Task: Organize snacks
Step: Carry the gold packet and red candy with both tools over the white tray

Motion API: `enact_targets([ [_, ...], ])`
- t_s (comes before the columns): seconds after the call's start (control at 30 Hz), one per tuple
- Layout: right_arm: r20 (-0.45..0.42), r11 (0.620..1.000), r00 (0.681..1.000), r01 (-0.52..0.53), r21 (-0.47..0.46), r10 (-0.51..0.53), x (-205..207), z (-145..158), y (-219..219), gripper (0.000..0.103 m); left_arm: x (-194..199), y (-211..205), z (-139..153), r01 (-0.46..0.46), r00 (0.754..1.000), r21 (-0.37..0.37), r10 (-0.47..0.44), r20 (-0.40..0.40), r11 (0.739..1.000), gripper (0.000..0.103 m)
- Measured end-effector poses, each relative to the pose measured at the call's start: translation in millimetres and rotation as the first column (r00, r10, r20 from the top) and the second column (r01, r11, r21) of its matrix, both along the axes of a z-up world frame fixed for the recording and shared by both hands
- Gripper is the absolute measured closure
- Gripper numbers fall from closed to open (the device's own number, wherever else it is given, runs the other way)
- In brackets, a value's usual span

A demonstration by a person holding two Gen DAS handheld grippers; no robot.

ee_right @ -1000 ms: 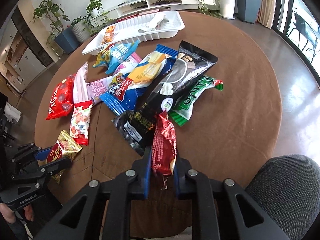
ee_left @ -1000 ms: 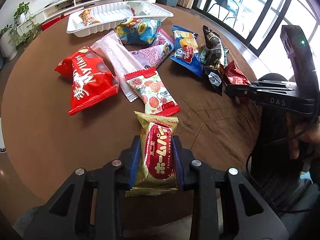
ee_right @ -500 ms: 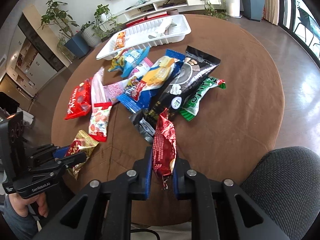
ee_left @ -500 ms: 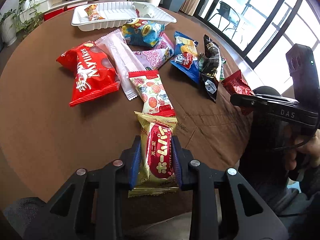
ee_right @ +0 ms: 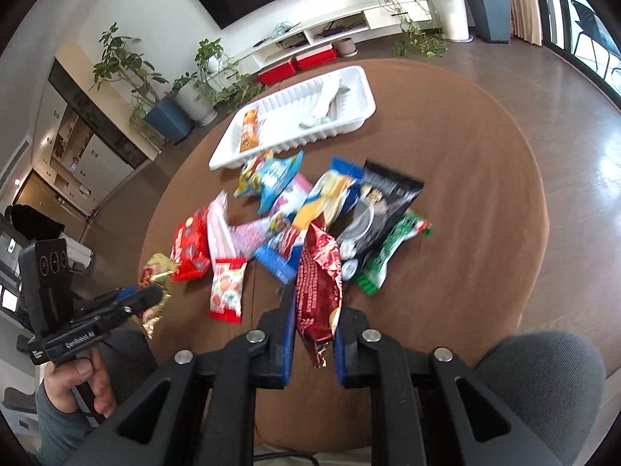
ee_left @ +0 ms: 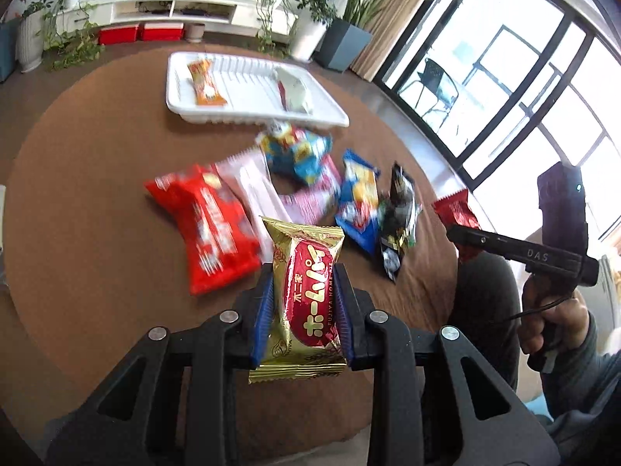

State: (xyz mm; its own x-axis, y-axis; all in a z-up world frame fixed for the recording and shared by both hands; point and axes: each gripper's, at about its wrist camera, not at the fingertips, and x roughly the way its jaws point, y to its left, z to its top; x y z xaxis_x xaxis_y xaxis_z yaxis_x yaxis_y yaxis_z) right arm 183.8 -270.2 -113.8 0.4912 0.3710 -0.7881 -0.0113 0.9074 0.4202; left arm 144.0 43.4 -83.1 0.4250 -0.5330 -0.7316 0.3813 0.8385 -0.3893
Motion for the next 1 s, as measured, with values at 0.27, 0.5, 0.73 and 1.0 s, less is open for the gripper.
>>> enact_targets([
  [0.27,0.063,0.998,0.996,0.064,-0.017,-0.063,37,20,-34,0.085,57,19,28,-0.066,0.996,-0.046,0.068,0.052,0.997,0.077],
  [0.5,0.108,0.998,0.993,0.056,-0.009,-0.054,88,35,-44,0.085,121,32,61,-0.089,0.992,-0.060,0.094,0.085,0.994,0.077],
  [0.73,0.181,1.000,0.983,-0.021,0.007,0.019,165,62,-23,0.085,205,27,89,-0.106,0.989,-0.062,0.112,0.100,0.992,0.077],
  [1.0,0.166,0.990,0.976,-0.130,-0.055,0.138,257,58,35,0.085,304,0,57,-0.134,0.990,0.002,0.134,0.040,0.991,0.077],
])
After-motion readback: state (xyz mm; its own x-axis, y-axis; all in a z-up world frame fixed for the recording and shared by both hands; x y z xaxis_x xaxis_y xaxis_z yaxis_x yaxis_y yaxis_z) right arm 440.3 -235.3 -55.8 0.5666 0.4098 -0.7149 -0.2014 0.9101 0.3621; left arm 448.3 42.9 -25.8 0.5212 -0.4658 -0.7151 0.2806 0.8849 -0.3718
